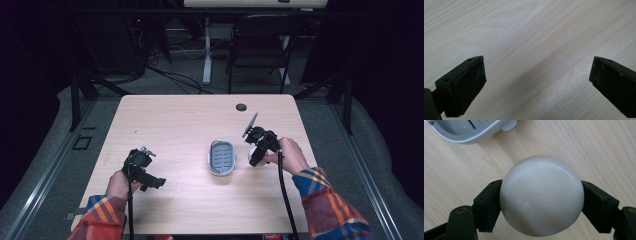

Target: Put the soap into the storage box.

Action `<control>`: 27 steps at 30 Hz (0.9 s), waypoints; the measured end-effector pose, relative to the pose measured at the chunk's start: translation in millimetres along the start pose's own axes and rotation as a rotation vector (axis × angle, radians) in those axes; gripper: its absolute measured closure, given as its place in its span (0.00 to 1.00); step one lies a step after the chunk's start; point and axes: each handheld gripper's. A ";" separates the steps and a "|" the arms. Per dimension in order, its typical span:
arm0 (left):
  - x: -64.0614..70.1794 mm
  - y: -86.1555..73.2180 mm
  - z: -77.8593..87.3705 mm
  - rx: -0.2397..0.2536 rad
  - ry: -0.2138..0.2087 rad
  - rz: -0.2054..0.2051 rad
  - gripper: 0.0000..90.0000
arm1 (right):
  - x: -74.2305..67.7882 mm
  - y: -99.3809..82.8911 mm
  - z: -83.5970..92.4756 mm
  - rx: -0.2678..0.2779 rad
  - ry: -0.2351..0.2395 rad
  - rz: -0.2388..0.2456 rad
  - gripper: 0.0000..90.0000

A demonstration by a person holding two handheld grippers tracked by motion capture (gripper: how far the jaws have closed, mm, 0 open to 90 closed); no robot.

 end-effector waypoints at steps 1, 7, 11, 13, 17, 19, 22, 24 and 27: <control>-0.1 0.0 -0.1 -0.004 0.001 -0.002 0.01 | -0.6 2.0 0.7 -0.001 -0.002 0.009 0.26; 0.0 0.7 -0.5 0.000 0.000 -0.002 0.01 | -2.1 8.3 4.4 -0.011 -0.012 0.019 0.26; 0.3 2.5 -1.5 -0.003 -0.001 -0.008 0.01 | -4.2 11.7 6.7 0.003 -0.012 0.020 0.26; 0.3 2.7 -1.5 -0.004 -0.002 -0.009 0.01 | -4.3 13.4 9.0 -0.002 -0.015 0.027 0.26; 0.6 2.8 -1.5 -0.004 -0.002 -0.009 0.01 | -5.3 16.7 12.0 0.001 -0.022 0.034 0.26; 0.4 2.6 -1.3 -0.003 -0.001 -0.009 0.01 | -7.1 19.9 15.2 0.006 -0.019 0.036 0.26; 0.3 2.5 -1.4 -0.003 -0.001 -0.009 0.01 | -8.4 22.8 17.9 0.008 -0.022 0.043 0.26; 0.4 2.7 -1.4 -0.003 -0.002 -0.010 0.01 | -11.3 26.2 20.6 0.023 -0.026 0.050 0.26; 0.6 2.6 -1.2 -0.004 -0.002 -0.010 0.01 | -12.8 28.8 23.2 0.022 -0.034 0.065 0.26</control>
Point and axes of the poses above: each handheld gripper's, and its own axes: z roughly backward along the jaws, y roughly out of its top, x roughly to its right, and after that the axes turned 11 degrees about -z, right-handed
